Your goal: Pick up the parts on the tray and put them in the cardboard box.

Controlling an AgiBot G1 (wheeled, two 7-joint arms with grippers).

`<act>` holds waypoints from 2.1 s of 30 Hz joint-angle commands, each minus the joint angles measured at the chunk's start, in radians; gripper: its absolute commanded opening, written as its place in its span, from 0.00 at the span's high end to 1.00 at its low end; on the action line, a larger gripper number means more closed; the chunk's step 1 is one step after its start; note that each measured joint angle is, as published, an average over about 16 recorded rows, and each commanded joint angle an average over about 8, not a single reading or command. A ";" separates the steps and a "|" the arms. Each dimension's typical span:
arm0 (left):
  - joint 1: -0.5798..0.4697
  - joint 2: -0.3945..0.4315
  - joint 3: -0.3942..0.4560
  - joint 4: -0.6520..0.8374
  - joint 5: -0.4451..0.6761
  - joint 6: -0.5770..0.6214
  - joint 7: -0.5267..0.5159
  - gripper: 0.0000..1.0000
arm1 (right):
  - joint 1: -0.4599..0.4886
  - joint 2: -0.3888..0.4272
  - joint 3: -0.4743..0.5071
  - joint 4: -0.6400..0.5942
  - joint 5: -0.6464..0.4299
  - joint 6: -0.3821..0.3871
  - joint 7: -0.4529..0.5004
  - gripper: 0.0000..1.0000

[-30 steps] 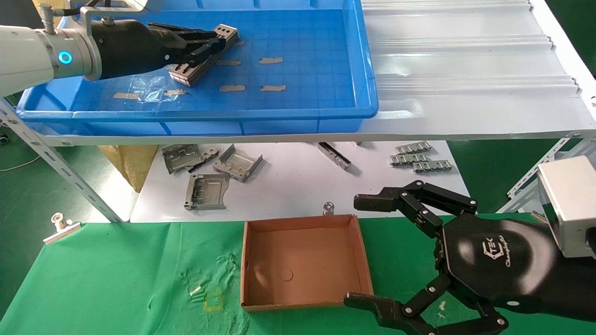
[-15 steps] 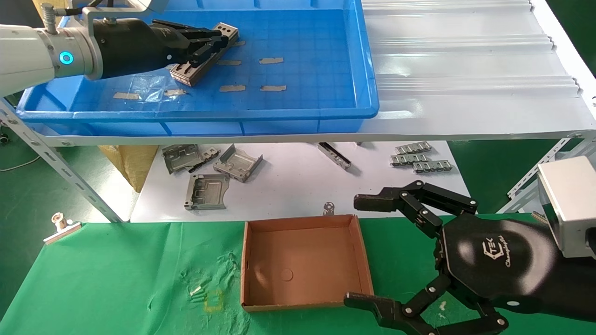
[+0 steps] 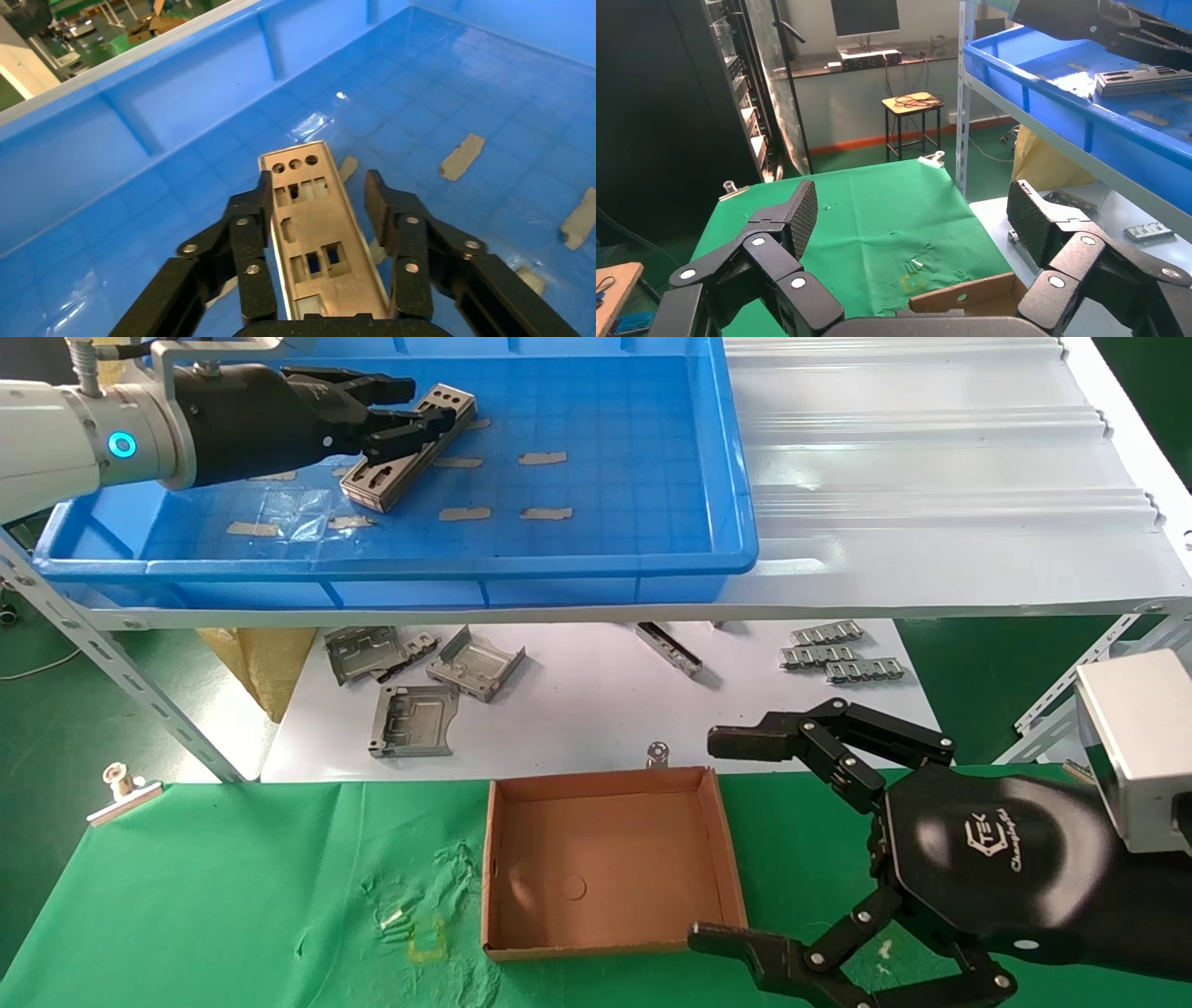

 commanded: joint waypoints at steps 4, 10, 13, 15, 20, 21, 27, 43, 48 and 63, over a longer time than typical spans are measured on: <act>-0.001 0.001 0.001 0.007 0.001 -0.008 -0.010 0.49 | 0.000 0.000 0.000 0.000 0.000 0.000 0.000 0.00; 0.000 0.003 0.004 0.013 0.005 -0.012 -0.028 1.00 | 0.000 0.000 0.000 0.000 0.000 0.000 0.000 0.00; 0.002 0.005 0.004 0.013 0.005 -0.019 -0.033 1.00 | 0.000 0.000 0.000 0.000 0.000 0.000 0.000 0.00; 0.003 0.005 0.004 0.013 0.005 -0.025 -0.037 1.00 | 0.000 0.000 0.000 0.000 0.000 0.000 0.000 0.00; 0.005 0.007 0.006 0.016 0.008 -0.038 -0.050 1.00 | 0.000 0.000 0.000 0.000 0.000 0.000 0.000 0.00; 0.005 0.008 0.006 0.016 0.008 -0.040 -0.052 1.00 | 0.000 0.000 0.000 0.000 0.000 0.000 0.000 0.00; 0.009 0.009 0.007 0.014 0.010 -0.044 -0.065 1.00 | 0.000 0.000 0.000 0.000 0.000 0.000 0.000 0.00; 0.010 0.004 -0.001 -0.012 -0.001 -0.043 -0.047 1.00 | 0.000 0.000 0.000 0.000 0.000 0.000 0.000 0.00; 0.003 0.000 -0.006 -0.018 -0.009 -0.018 -0.039 1.00 | 0.000 0.000 0.000 0.000 0.000 0.000 0.000 0.00; -0.042 -0.034 -0.029 -0.042 -0.045 0.204 -0.043 1.00 | 0.000 0.000 0.000 0.000 0.000 0.000 0.000 0.00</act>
